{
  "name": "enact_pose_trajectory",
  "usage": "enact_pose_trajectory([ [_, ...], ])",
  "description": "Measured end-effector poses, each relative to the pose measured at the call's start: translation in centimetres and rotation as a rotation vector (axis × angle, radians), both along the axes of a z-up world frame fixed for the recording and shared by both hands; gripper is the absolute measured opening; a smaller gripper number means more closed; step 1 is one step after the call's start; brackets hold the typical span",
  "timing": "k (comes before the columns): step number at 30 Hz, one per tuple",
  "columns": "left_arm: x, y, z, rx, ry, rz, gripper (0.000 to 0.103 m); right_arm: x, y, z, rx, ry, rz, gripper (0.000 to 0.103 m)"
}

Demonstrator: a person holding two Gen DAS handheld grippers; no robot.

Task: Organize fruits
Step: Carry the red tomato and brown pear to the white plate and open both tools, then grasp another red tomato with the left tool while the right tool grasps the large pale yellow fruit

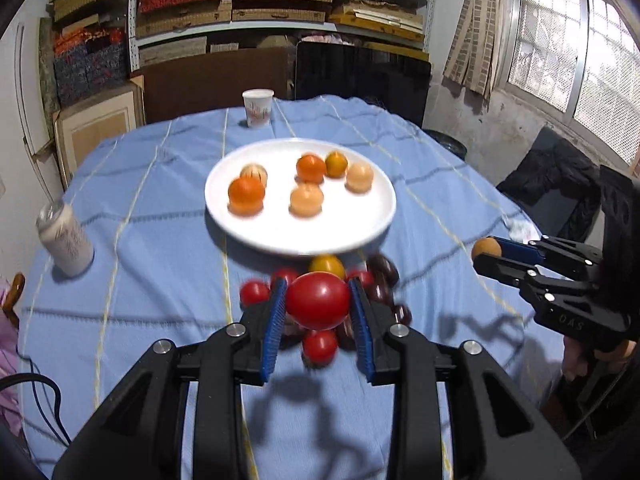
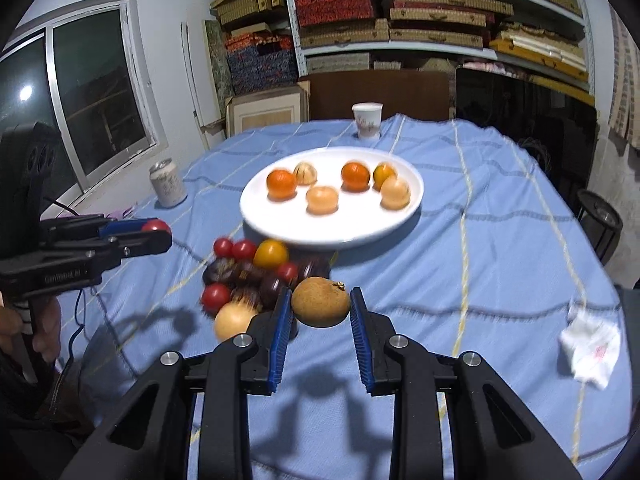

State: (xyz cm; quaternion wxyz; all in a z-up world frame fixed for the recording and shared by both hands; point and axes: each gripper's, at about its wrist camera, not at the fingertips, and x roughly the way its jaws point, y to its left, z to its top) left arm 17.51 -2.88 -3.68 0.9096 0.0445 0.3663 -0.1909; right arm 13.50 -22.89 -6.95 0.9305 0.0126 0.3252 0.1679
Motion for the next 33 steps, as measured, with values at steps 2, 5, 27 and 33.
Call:
enact_pose_trajectory([
  [2, 2.2, -0.6, 0.2, 0.014, 0.001, 0.006, 0.031, 1.6, 0.0, 0.9, -0.011, -0.014, 0.001, 0.029],
  [5, 6.3, -1.4, -0.6, 0.031, 0.043, 0.017, 0.031, 5.4, 0.5, 1.7, -0.042, -0.024, -0.001, 0.029],
  [27, 10.6, 0.9, -2.3, -0.030, 0.059, 0.122, 0.083, 12.0, 2.7, -0.2, -0.106, 0.006, 0.013, 0.048],
  [33, 2.0, 3.3, -3.9, 0.000, 0.018, 0.104, 0.088, 1.6, 4.4, -1.6, -0.043, 0.028, 0.146, 0.048],
])
